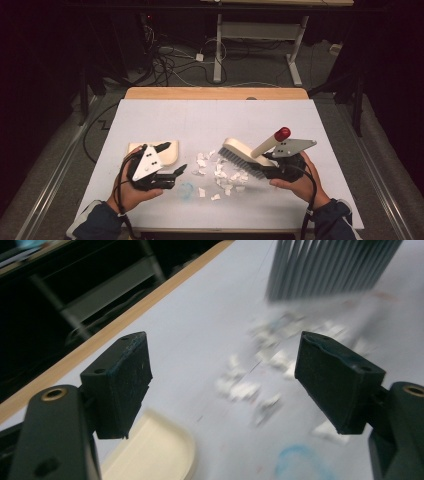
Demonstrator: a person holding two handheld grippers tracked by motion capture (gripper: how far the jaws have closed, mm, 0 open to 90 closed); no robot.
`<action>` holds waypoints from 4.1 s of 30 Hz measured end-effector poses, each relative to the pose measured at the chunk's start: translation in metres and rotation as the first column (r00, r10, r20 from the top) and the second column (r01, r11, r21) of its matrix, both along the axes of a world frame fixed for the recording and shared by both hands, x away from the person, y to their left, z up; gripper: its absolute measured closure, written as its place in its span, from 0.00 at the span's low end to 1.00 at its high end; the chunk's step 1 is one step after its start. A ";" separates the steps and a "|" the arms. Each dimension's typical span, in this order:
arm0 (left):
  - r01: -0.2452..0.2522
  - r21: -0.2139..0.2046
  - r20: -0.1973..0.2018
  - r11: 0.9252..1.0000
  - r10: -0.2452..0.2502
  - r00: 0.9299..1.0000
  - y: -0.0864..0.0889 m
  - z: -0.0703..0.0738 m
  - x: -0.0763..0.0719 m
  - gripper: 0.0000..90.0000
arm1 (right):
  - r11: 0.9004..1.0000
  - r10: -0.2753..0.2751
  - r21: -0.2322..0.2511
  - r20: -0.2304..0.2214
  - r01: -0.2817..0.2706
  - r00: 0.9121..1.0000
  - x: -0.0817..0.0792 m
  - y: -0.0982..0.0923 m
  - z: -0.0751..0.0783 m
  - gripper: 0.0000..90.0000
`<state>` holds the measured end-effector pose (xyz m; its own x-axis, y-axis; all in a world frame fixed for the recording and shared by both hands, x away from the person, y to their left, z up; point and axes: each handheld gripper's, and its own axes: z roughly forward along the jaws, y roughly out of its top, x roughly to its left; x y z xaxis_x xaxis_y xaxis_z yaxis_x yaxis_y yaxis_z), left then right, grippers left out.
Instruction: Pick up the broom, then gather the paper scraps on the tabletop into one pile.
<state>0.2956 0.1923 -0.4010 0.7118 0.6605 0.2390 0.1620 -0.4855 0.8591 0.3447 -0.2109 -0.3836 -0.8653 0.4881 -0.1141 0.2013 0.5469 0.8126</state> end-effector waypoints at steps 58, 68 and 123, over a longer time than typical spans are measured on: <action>-0.143 0.058 -0.152 0.988 0.150 0.977 0.053 -0.055 -0.017 0.23 | 0.954 -0.143 -0.249 0.113 0.167 0.983 0.052 0.056 -0.053 0.74; -0.136 0.069 -0.151 0.988 0.145 0.978 0.052 -0.055 -0.017 0.23 | 0.964 -0.079 -0.243 0.124 0.107 0.989 0.045 0.062 -0.056 0.74; -0.107 0.096 -0.136 0.990 0.119 0.984 0.049 -0.054 -0.018 0.24 | 0.998 -0.013 -0.058 0.067 0.017 0.998 -0.018 0.065 -0.002 0.74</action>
<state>0.2776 0.2416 -0.4552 0.6645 0.7194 0.2024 0.3362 -0.5297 0.7787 0.3262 -0.1461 -0.3858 -0.8476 0.4917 -0.1995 0.1566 0.5910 0.7913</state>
